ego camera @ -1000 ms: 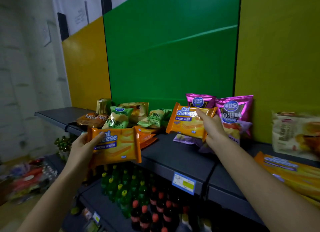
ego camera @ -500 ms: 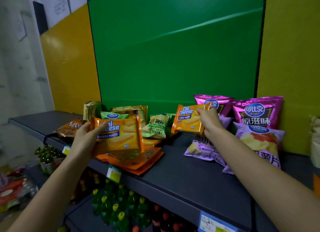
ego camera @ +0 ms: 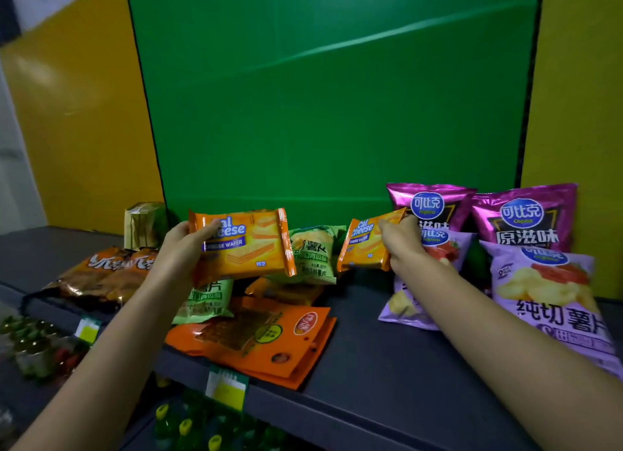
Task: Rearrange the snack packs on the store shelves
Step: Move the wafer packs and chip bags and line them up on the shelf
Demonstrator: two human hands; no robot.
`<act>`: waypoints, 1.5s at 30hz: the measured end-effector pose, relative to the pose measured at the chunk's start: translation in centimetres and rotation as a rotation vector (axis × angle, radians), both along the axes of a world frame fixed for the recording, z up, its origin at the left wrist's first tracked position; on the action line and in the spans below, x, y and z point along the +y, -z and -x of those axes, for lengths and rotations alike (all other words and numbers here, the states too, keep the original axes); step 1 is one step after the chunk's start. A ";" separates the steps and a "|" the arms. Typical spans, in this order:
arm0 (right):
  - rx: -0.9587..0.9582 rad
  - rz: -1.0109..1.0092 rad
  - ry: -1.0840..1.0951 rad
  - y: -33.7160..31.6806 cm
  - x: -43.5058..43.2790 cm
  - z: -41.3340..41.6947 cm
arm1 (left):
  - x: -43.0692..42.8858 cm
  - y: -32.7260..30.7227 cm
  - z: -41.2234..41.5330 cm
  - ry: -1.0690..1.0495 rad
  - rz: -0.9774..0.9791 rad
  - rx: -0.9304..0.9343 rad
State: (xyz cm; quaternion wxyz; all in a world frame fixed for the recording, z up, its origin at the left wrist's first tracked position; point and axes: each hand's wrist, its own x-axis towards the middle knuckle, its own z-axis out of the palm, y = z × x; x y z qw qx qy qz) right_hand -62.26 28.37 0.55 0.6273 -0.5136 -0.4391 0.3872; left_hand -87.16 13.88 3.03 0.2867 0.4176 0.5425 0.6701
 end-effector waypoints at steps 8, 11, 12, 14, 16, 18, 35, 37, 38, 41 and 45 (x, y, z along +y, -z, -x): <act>0.026 0.093 0.126 -0.7 1.8 2.9 | 4.9 -2.6 2.7 0.170 0.035 0.035; 0.031 0.155 0.108 -0.2 2.3 3.6 | 6.1 -3.0 3.6 0.235 0.050 0.026; 0.021 0.170 0.103 -0.2 2.3 3.9 | 6.4 -3.1 3.8 0.253 0.053 0.025; -0.004 0.184 0.105 -0.2 2.5 4.5 | 7.1 -3.2 4.1 0.285 0.058 0.023; -0.027 0.200 0.109 -0.1 3.0 4.9 | 7.7 -3.4 4.4 0.316 0.064 0.013; -0.053 0.202 0.094 -0.1 3.5 5.2 | 8.3 -3.4 4.6 0.351 0.070 0.001; -0.679 0.337 0.097 2.5 5.6 8.9 | 10.4 -3.6 5.0 0.421 0.009 -0.034; -0.758 0.236 0.131 1.3 4.4 9.2 | 10.4 -3.6 5.1 0.417 0.004 -0.032; -0.766 0.156 0.118 0.9 4.1 9.5 | 10.4 -3.6 5.1 0.419 0.005 -0.036; -0.683 0.073 -0.141 0.1 2.7 11.8 | 10.4 -3.5 5.1 0.415 0.002 -0.050; -0.546 0.169 -0.381 1.0 2.0 14.7 | 10.2 -3.4 5.9 0.359 -0.013 -0.068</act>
